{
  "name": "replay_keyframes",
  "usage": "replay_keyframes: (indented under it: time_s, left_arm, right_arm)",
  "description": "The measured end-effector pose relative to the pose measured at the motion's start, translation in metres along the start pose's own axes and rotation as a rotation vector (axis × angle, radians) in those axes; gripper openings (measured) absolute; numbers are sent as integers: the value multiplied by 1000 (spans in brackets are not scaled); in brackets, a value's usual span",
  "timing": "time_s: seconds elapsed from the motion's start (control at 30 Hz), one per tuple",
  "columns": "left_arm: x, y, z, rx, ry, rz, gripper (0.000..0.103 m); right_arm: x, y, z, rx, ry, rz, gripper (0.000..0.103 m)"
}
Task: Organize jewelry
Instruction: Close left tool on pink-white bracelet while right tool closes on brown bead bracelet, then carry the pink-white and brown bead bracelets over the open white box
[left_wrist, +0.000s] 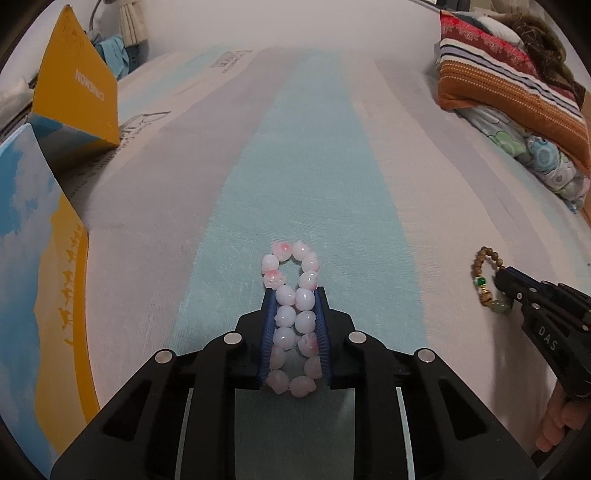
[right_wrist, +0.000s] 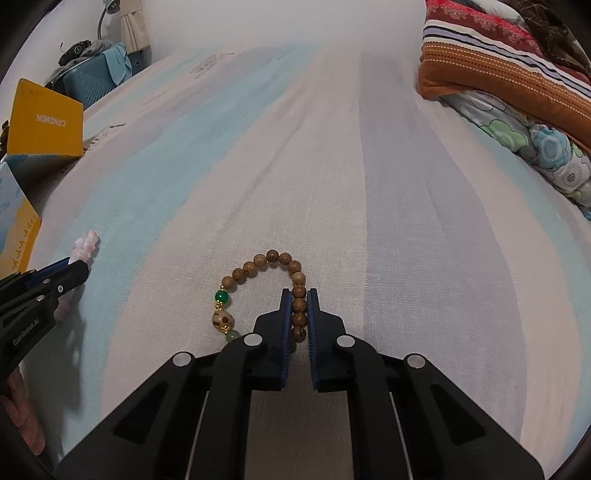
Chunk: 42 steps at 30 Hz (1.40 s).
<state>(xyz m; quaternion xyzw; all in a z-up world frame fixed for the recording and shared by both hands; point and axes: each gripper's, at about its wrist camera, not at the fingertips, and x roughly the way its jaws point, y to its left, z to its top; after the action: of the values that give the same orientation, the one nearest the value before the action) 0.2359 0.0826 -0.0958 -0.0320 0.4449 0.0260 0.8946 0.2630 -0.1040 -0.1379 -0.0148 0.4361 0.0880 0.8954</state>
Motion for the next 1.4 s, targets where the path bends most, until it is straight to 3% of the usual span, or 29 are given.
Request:
replay_keyframes:
  time_s: [0.17, 1.0, 1.4]
  left_arm:
    - [-10, 2, 1, -18, -4, -33, 20]
    - [-68, 1, -3, -9, -60, 12, 20]
    - [-88, -5, 3, 8, -30, -7, 20]
  right_arm:
    - [-10, 0, -5, -19, -24, 12, 7]
    - [-61, -2, 0, 14, -112, 69, 7]
    - [-87, 0, 14, 76, -92, 133, 7]
